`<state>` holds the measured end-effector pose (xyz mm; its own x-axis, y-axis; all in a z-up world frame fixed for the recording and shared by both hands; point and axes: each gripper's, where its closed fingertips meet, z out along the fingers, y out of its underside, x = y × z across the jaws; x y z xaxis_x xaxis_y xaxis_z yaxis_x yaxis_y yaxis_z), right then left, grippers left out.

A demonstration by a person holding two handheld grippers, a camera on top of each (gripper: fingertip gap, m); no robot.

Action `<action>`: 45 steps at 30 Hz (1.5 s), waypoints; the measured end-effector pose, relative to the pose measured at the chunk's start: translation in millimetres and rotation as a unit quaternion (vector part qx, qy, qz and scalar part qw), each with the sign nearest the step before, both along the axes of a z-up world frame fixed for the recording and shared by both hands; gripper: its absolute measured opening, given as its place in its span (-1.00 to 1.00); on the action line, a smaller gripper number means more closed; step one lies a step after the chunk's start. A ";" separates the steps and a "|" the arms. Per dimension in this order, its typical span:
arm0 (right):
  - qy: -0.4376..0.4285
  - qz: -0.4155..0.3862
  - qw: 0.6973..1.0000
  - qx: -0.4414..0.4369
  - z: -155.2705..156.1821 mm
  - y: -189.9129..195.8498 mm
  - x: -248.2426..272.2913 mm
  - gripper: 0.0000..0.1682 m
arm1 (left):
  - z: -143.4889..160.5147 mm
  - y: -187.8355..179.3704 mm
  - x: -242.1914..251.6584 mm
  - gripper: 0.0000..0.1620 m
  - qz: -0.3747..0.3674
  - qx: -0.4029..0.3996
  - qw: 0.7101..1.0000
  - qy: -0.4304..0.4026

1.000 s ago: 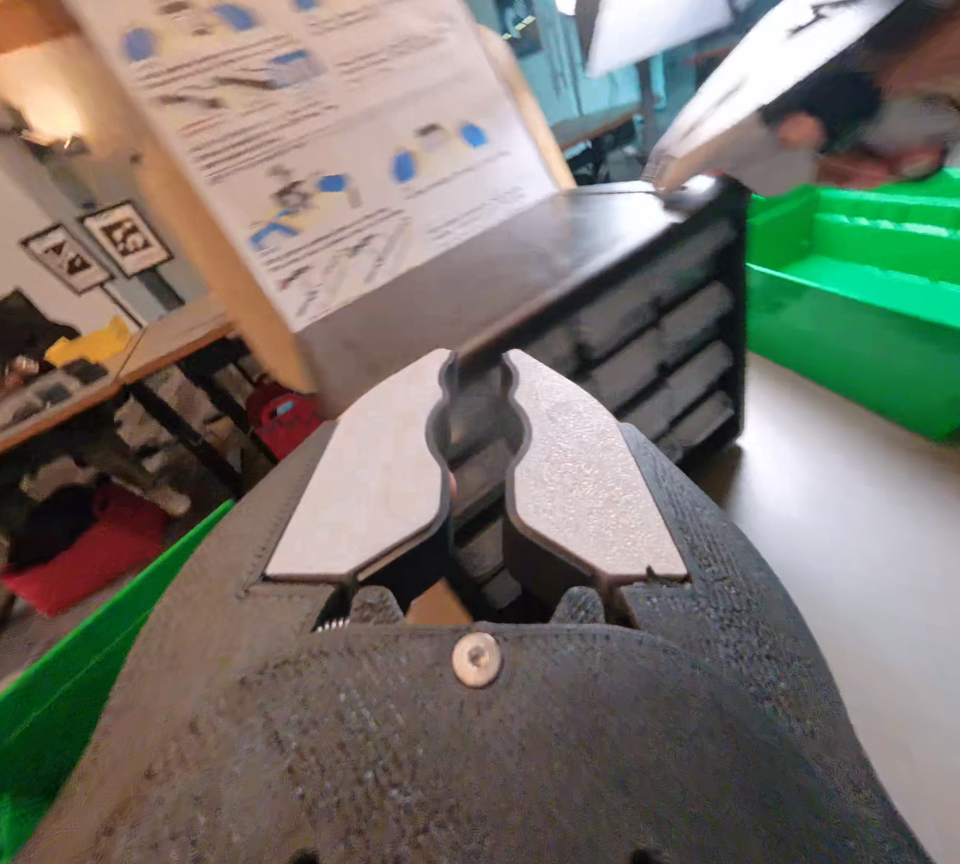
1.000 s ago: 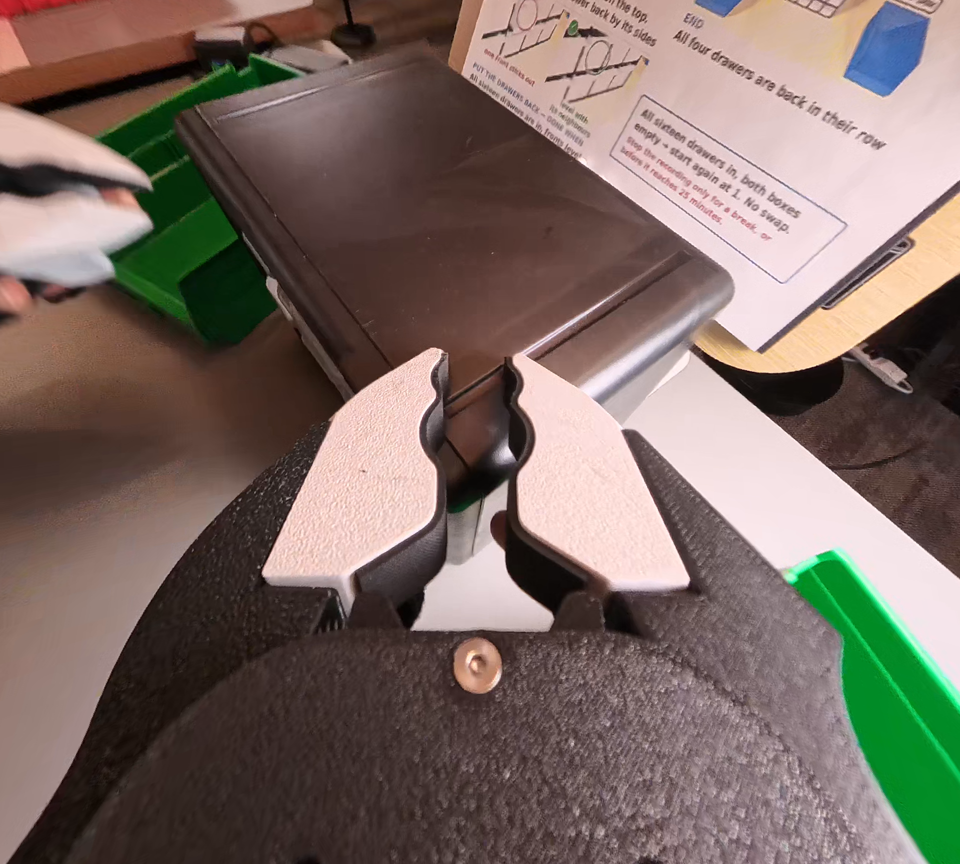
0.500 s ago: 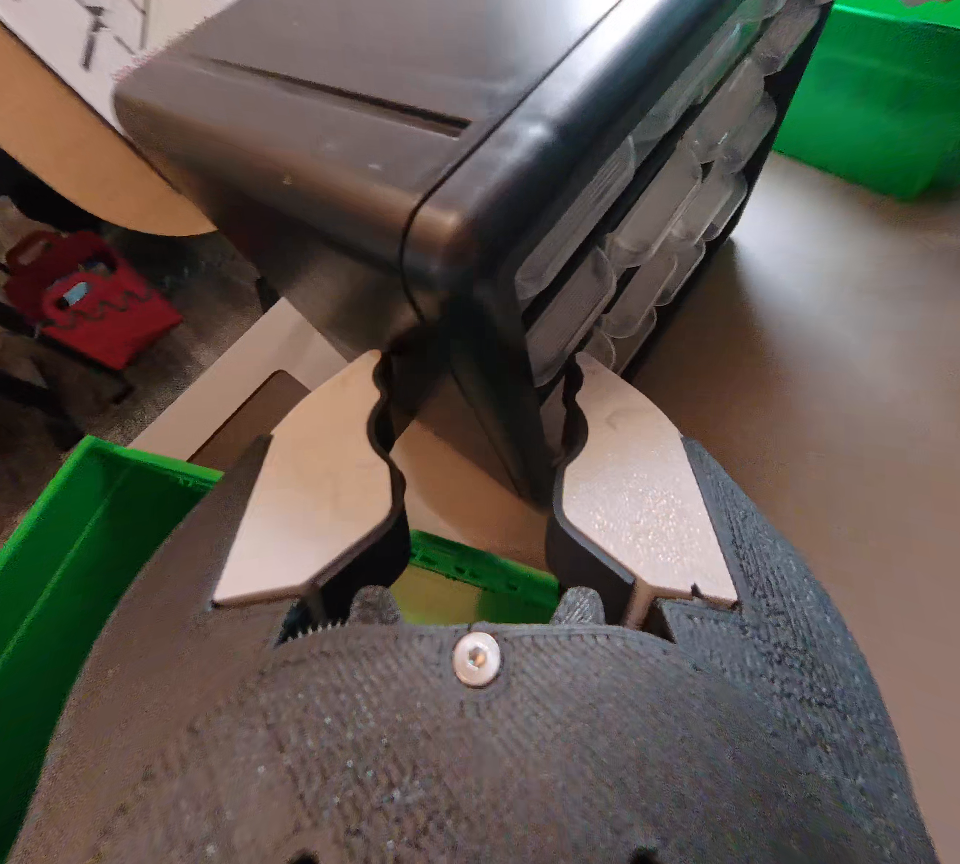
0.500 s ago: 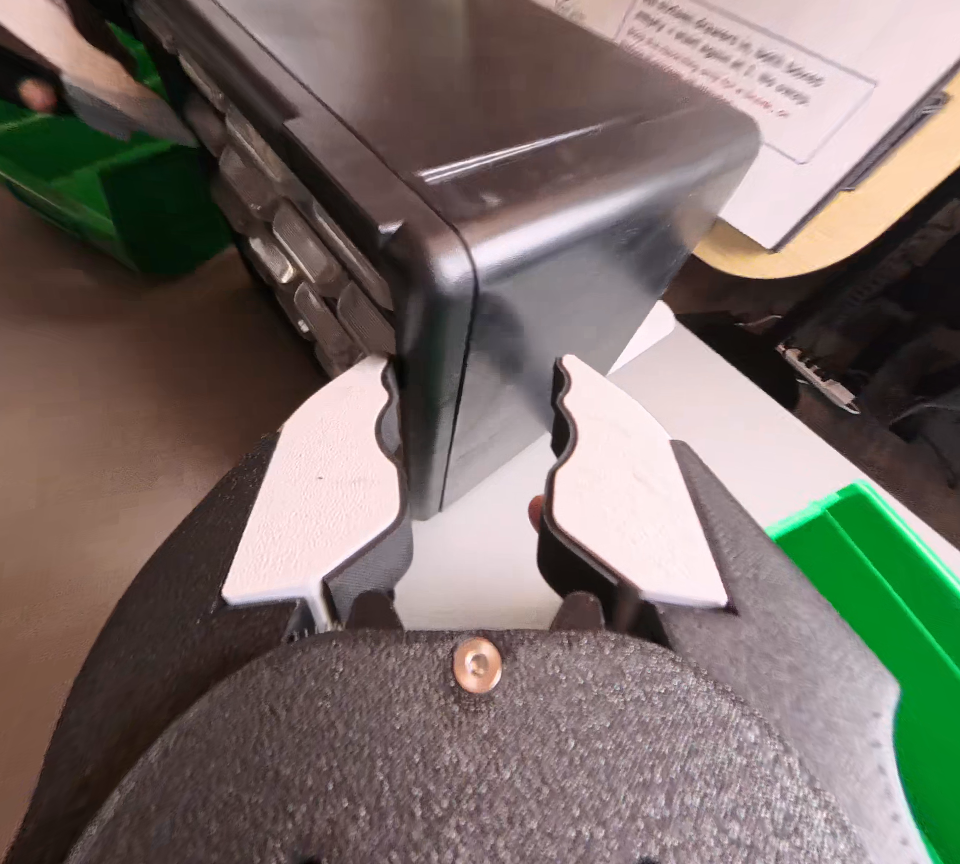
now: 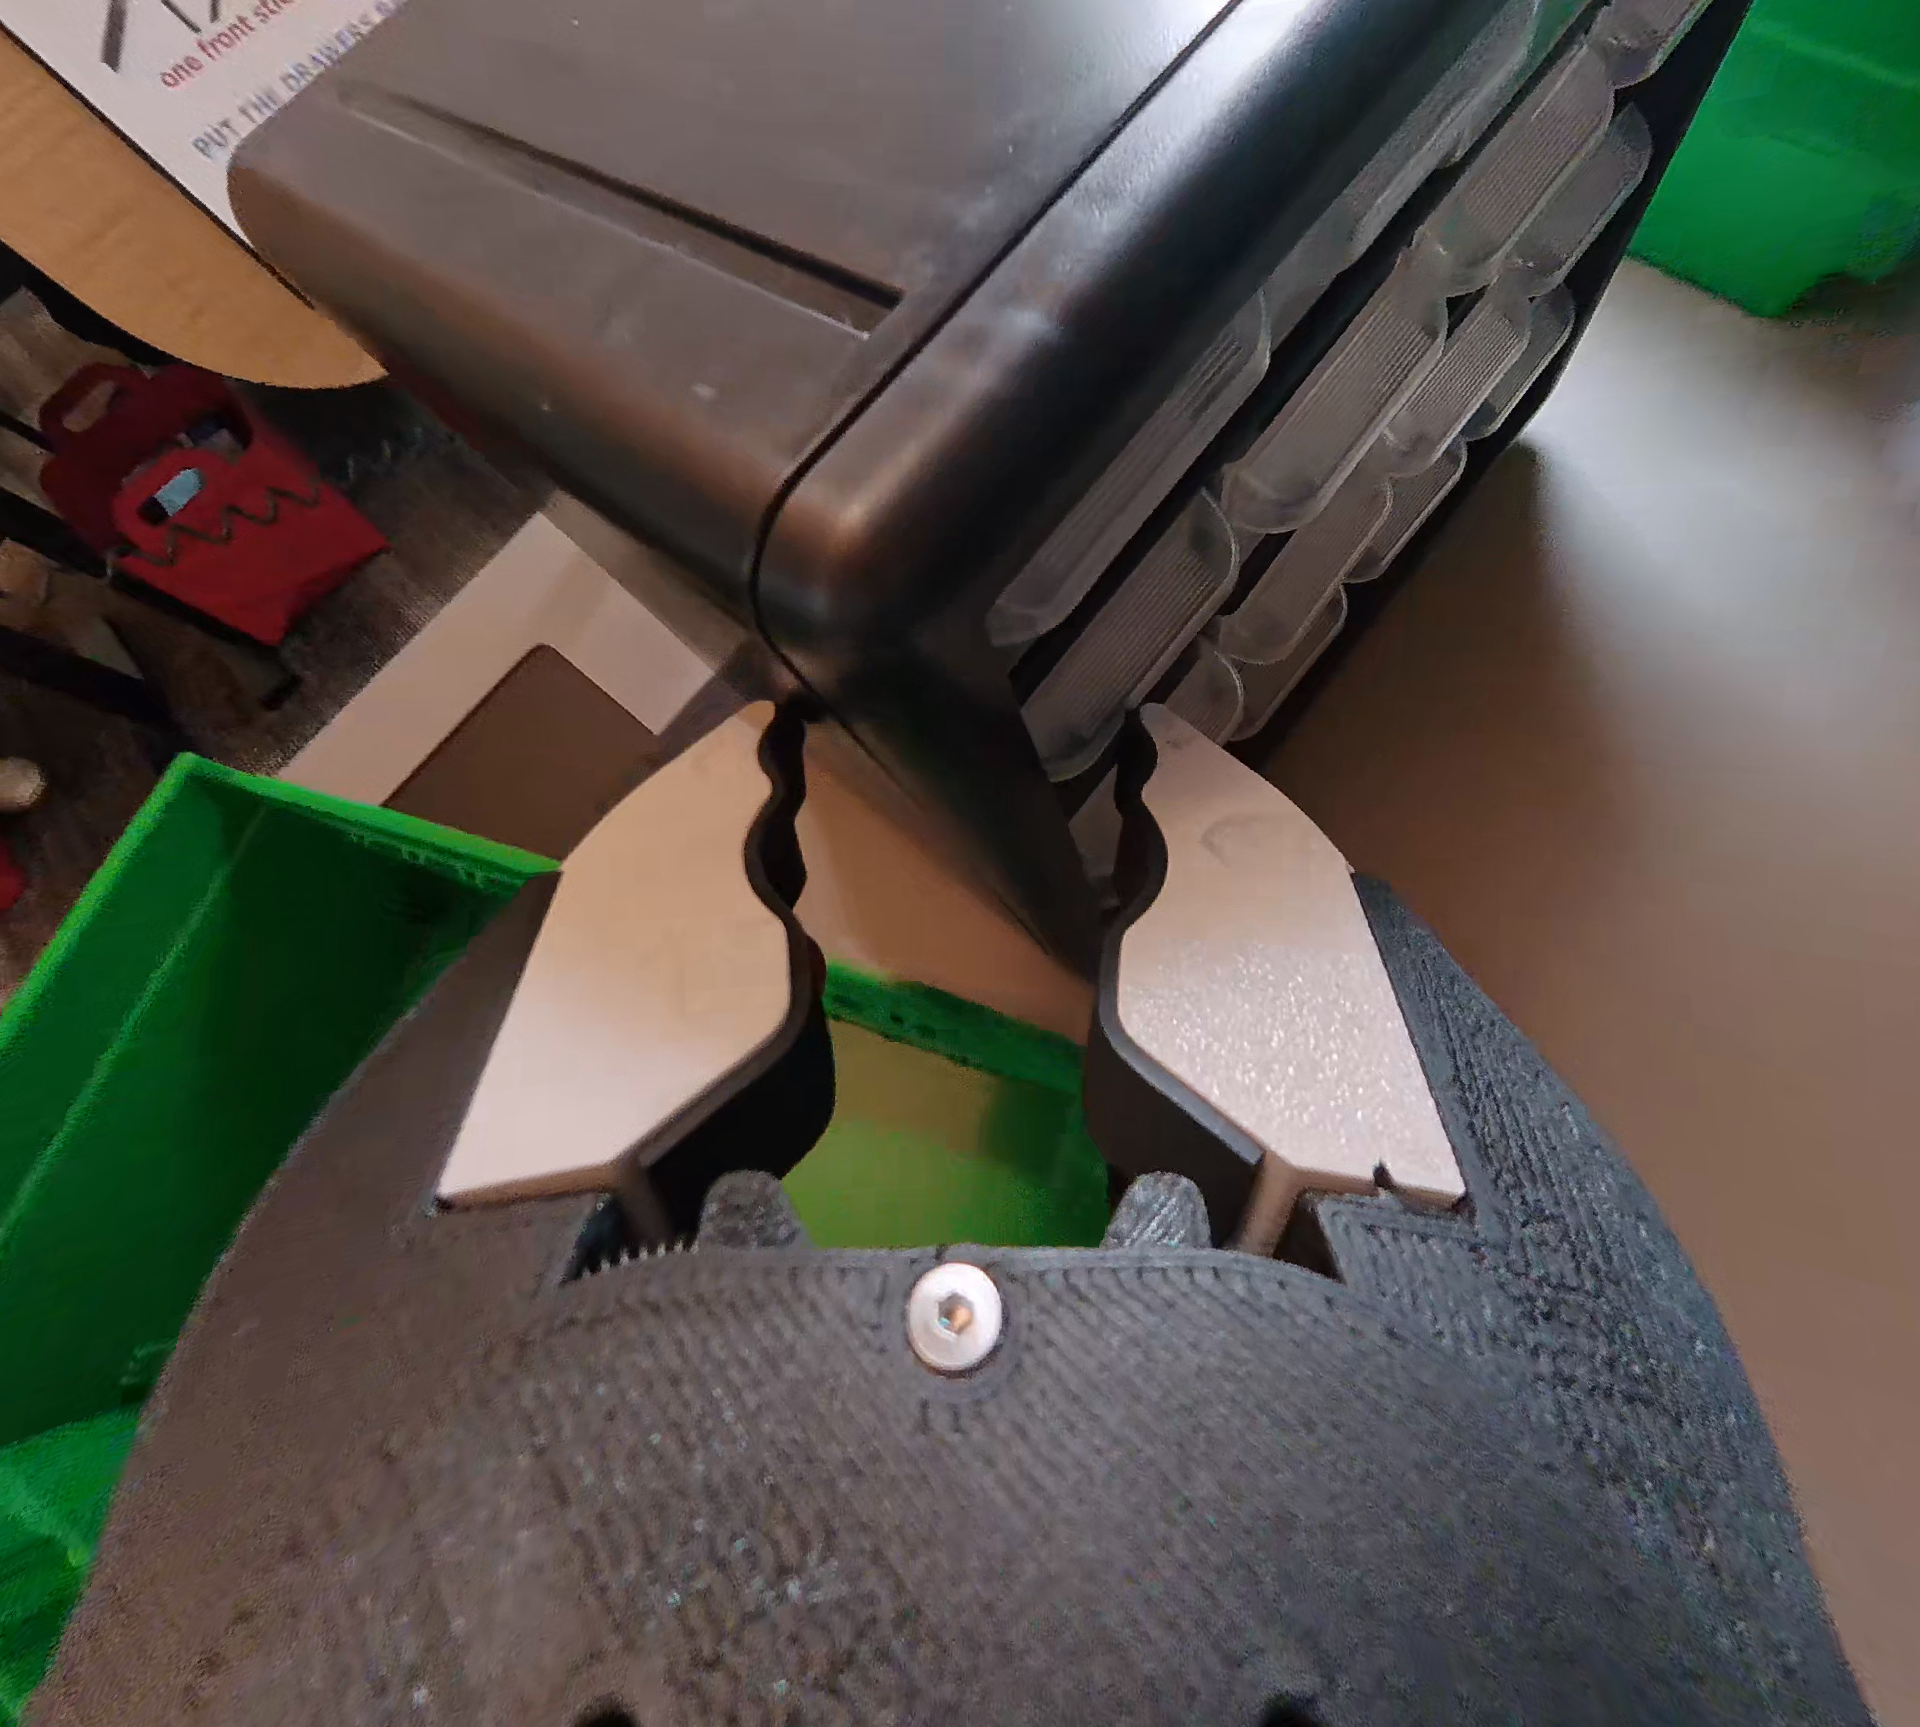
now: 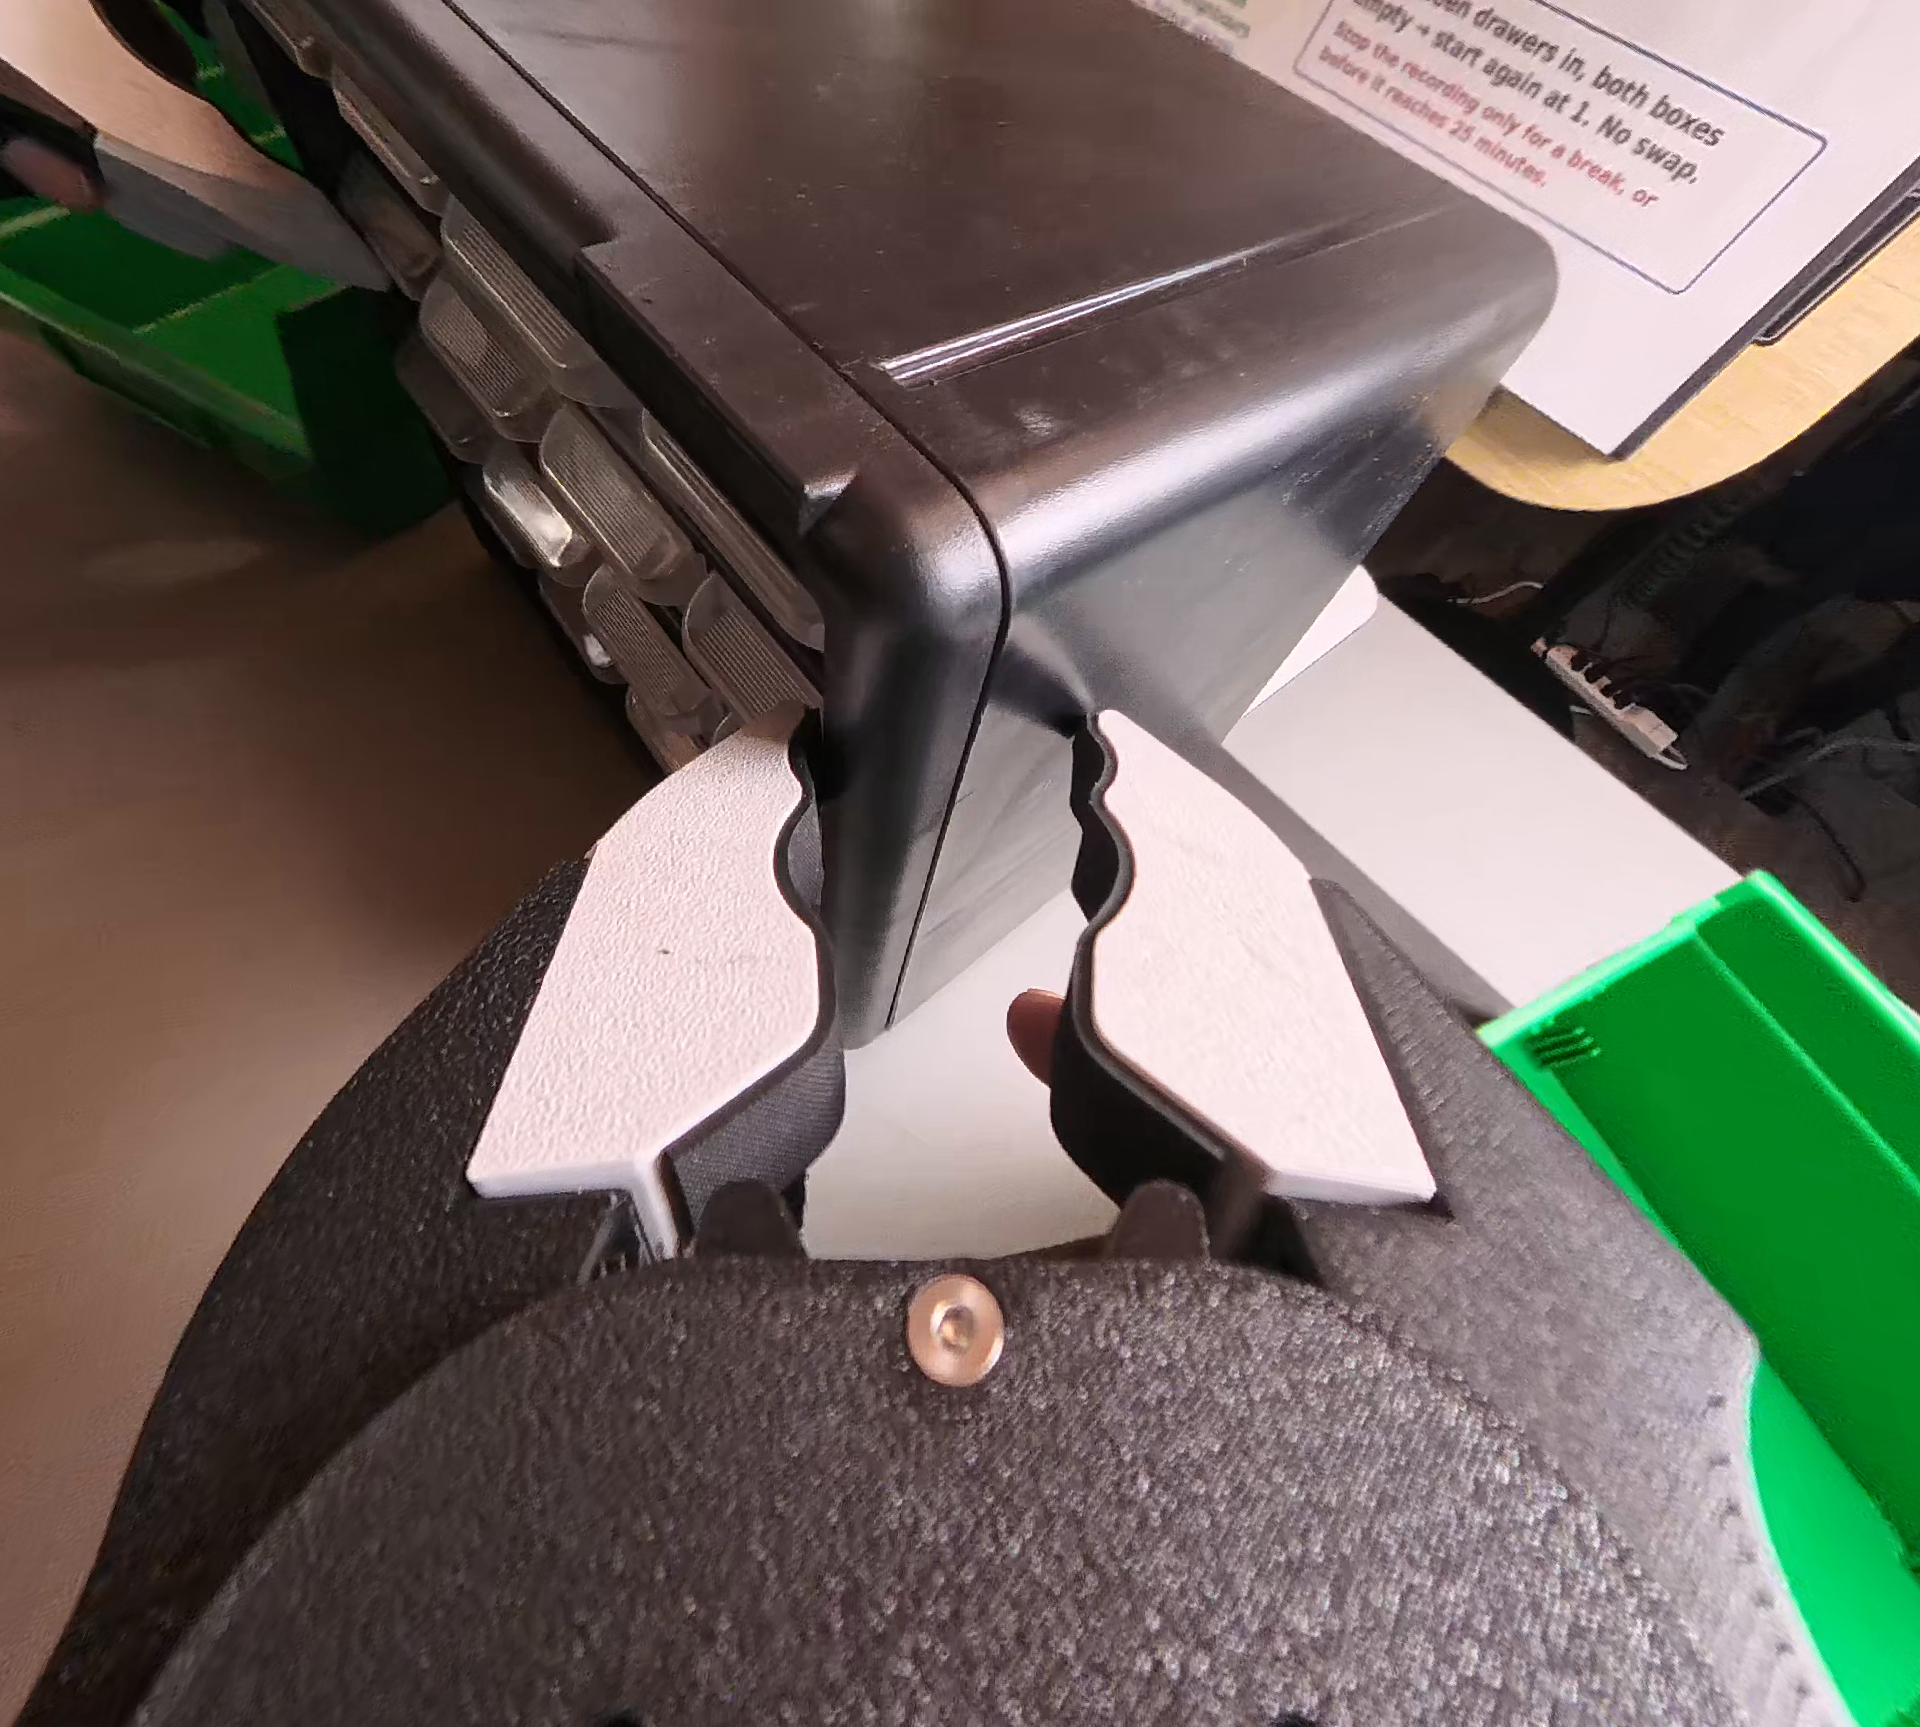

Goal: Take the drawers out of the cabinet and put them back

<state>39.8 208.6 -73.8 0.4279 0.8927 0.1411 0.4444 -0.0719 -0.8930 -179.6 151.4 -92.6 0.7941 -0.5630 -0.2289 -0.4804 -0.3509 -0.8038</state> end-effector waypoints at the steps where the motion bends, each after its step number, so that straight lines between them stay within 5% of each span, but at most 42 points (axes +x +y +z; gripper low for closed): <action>1: 0.001 0.002 1.000 -0.004 1.5 -8.0 2.9 -0.45 | 1.1 -9.7 3.3 -0.27 -0.001 -0.003 1.000 -0.002; 12: 0.018 0.002 1.000 -0.004 -1.4 -97.7 27.4 -0.45 | 0.1 -103.5 28.0 -0.27 -0.022 0.011 1.000 -0.008; 30: 0.124 -0.006 0.992 -0.008 22.5 -105.5 56.5 -0.41 | 12.1 -122.7 -17.3 -0.18 -0.060 0.069 0.988 -0.121; 33: 0.151 -0.024 0.988 -0.028 27.6 -101.5 73.9 -0.46 | 2.2 -119.7 -47.2 -0.15 -0.029 0.062 0.994 -0.082; 38: 0.068 -0.159 0.985 -0.004 -9.1 -70.6 119.5 -0.50 | -49.2 -108.5 -63.8 -0.12 0.004 0.014 1.000 -0.026; 45: -0.087 -0.168 0.982 -0.020 -71.9 -80.3 119.0 -0.51 | -80.2 -103.9 -68.9 -0.09 0.030 -0.020 0.997 0.068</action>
